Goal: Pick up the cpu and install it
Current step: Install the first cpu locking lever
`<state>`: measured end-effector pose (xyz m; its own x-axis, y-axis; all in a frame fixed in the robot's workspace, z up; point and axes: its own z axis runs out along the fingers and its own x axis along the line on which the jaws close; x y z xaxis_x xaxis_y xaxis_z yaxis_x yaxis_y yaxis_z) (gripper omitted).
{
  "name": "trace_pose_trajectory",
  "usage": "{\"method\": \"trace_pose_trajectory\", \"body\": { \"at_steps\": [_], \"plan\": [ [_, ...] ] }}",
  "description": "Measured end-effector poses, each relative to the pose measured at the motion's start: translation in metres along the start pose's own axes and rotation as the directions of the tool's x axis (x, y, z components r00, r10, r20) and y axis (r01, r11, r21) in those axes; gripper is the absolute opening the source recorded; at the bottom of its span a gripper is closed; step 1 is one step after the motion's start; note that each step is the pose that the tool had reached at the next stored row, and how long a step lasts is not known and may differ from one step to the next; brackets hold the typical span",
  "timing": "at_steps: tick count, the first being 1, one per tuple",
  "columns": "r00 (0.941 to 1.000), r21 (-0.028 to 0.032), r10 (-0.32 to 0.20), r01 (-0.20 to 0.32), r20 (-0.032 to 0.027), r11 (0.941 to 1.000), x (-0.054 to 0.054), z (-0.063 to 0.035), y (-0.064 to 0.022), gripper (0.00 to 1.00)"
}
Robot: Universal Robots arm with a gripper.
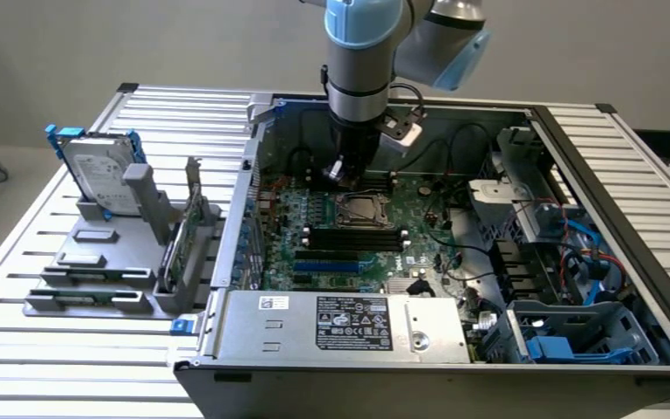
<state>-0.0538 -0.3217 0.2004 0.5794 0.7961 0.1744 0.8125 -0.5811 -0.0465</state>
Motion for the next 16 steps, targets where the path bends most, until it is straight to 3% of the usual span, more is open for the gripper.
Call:
{"method": "trace_pose_trajectory", "body": {
  "at_steps": [16],
  "plan": [
    [1.0, 0.004, 0.003, -0.003, 0.0055, 1.0, 0.0029, 0.0003, 0.0042, 0.11]
  ]
}}
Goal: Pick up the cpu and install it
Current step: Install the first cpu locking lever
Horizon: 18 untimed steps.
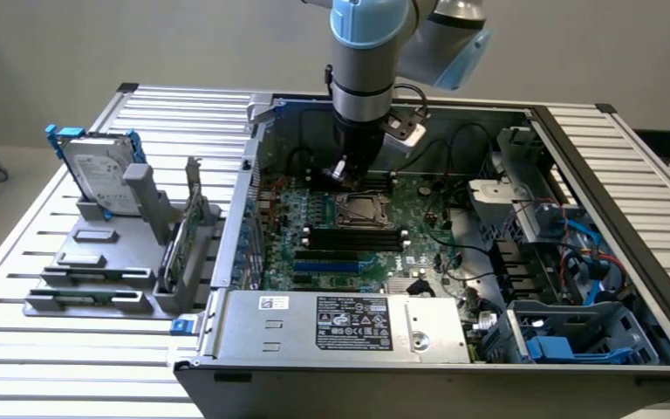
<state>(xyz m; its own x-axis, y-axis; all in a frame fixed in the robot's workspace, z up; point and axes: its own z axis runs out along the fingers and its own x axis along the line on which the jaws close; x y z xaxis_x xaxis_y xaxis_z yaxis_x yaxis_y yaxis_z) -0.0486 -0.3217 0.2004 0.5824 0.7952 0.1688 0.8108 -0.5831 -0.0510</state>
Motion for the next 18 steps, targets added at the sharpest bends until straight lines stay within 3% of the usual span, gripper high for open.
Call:
{"method": "trace_pose_trajectory", "body": {
  "at_steps": [18],
  "plan": [
    [1.0, 0.011, 0.002, -0.002, 0.0083, 0.9999, 0.001, -0.0001, 0.0035, 0.11]
  ]
}}
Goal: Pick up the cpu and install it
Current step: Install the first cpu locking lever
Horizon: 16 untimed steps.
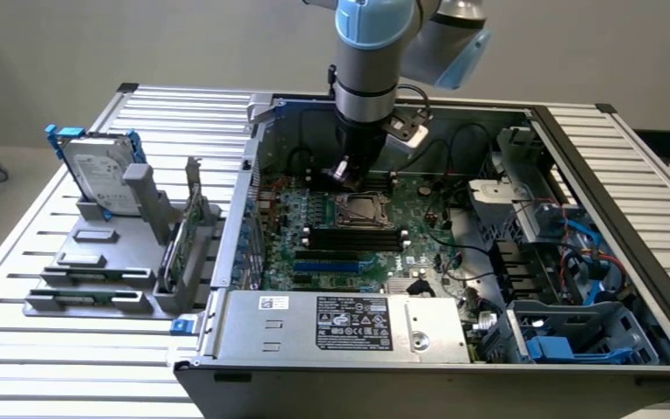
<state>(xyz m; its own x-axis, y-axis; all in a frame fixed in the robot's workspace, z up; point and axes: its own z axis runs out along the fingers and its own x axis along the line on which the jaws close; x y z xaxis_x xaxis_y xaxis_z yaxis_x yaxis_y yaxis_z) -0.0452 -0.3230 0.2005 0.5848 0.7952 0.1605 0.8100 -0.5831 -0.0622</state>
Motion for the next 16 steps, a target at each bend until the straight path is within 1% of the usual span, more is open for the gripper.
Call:
{"method": "trace_pose_trajectory", "body": {
  "at_steps": [6, 16],
  "plan": [
    [1.0, 0.0014, 0.0, 0.0, 0.0007, 1.0, 0.0007, 0.0002, 0.0011, 0.11],
    [1.0, 0.0018, 0.001, -0.001, 0.0011, 1.0, 0.0016, 0.0002, 0.0023, 0.11]
  ]
}}
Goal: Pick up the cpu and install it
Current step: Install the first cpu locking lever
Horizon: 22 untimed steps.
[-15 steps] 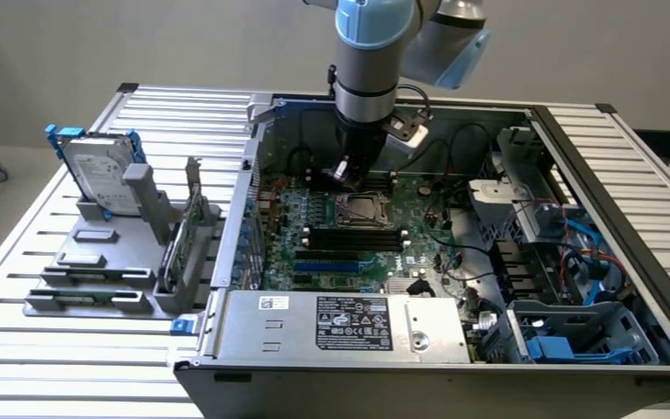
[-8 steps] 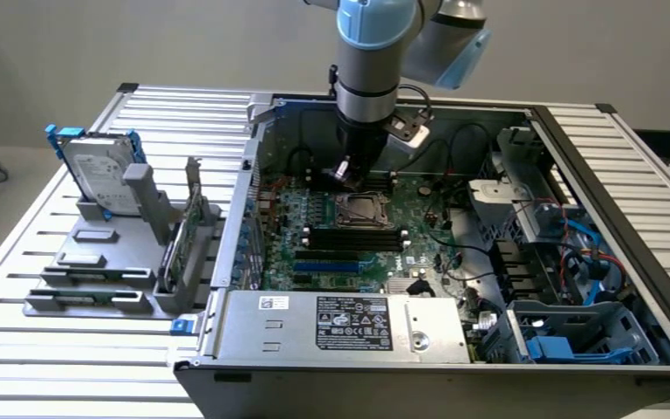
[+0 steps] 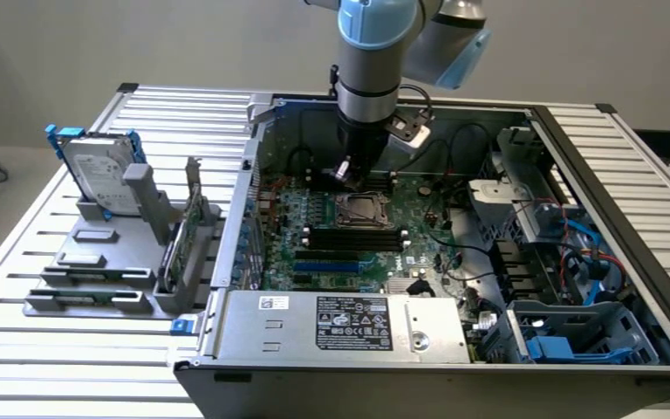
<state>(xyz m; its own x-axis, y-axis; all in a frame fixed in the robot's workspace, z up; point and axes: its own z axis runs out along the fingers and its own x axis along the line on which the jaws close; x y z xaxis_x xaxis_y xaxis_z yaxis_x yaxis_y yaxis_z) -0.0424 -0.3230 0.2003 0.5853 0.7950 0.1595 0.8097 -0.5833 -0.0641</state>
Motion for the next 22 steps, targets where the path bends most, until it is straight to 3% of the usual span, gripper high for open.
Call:
{"method": "trace_pose_trajectory", "body": {
  "at_steps": [22],
  "plan": [
    [1.0, -0.0009, 0.006, -0.006, -0.0003, 1.0, 0.0018, 0.0013, 0.0029, 0.11]
  ]
}}
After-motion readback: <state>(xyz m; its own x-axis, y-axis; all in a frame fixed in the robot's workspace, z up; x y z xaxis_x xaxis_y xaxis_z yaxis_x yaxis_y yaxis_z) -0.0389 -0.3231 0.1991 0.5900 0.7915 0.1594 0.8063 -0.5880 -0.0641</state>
